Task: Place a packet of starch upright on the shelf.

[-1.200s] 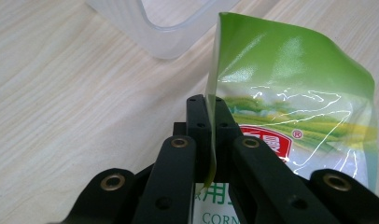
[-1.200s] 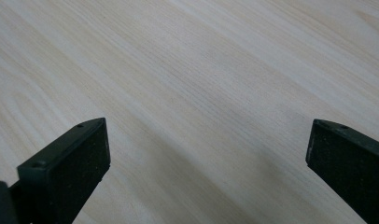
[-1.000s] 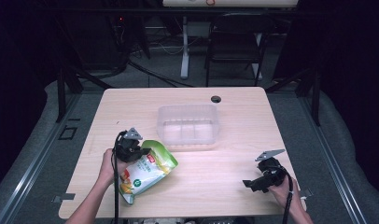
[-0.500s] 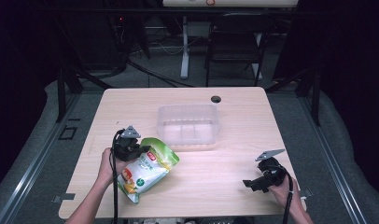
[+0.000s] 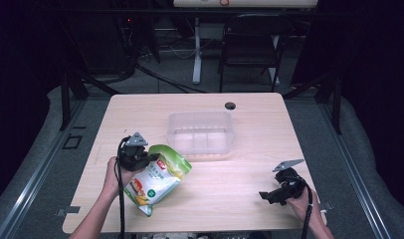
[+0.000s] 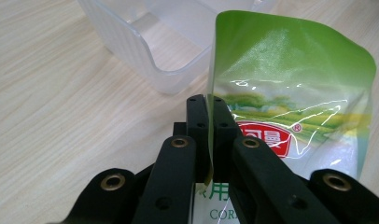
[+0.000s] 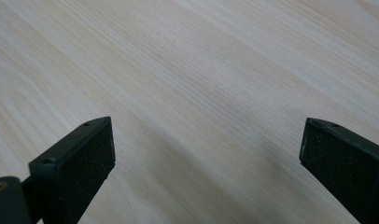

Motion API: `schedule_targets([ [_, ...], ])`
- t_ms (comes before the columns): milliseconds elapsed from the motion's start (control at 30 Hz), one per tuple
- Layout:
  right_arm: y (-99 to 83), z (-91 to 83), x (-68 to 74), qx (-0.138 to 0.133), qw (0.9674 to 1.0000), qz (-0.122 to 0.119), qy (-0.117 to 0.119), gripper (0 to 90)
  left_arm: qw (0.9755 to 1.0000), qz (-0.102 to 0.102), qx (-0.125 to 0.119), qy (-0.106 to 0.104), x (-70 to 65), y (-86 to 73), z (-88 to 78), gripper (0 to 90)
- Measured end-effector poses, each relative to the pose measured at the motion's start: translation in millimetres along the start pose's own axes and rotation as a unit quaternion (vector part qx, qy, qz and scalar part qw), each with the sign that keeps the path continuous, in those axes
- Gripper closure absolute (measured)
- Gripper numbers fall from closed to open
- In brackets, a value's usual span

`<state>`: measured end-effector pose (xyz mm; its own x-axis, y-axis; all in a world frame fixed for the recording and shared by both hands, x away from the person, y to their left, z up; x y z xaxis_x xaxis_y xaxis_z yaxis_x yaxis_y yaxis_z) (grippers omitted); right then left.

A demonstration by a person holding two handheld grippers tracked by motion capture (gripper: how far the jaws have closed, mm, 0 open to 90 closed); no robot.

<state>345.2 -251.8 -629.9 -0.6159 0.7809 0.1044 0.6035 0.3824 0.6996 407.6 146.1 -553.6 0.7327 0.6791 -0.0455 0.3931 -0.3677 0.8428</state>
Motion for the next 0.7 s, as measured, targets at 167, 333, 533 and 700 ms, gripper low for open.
schedule_targets([
  [167, -0.2, -0.2, -0.2, 0.001, 1.0, -0.001, 0.0, 3.0, 1.0, 0.0, -0.009, -0.002, -1.4, 4.9, -2.0, 89.6],
  [333, -0.2, -0.2, -0.4, 0.002, 1.0, -0.002, -0.001, 3.1, 0.9999, 0.003, -0.014, -0.003, -4.3, 9.4, -4.3, 89.5],
  [533, 0.0, -0.3, -0.5, 0.001, 1.0, -0.001, -0.001, 3.2, 0.9997, 0.008, -0.023, -0.008, -7.9, 15.5, -8.4, 89.6],
  [700, 0.4, 0.1, 0.2, -0.002, 1.0, 0.002, 0.001, 3.3, 0.9993, 0.005, -0.033, -0.015, -10.5, 20.8, -12.2, 89.6],
])
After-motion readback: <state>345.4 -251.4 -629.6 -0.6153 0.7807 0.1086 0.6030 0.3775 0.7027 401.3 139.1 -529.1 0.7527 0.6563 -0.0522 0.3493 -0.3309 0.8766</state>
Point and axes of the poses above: each handheld gripper's, and its own axes: z roughly forward along the jaws, y roughly out of its top, x roughly to its left, the point moved 9 cm from there along z, roughly forward along the jaws, and after that the axes turned 12 degrees about -x, right-handed, at the moved point
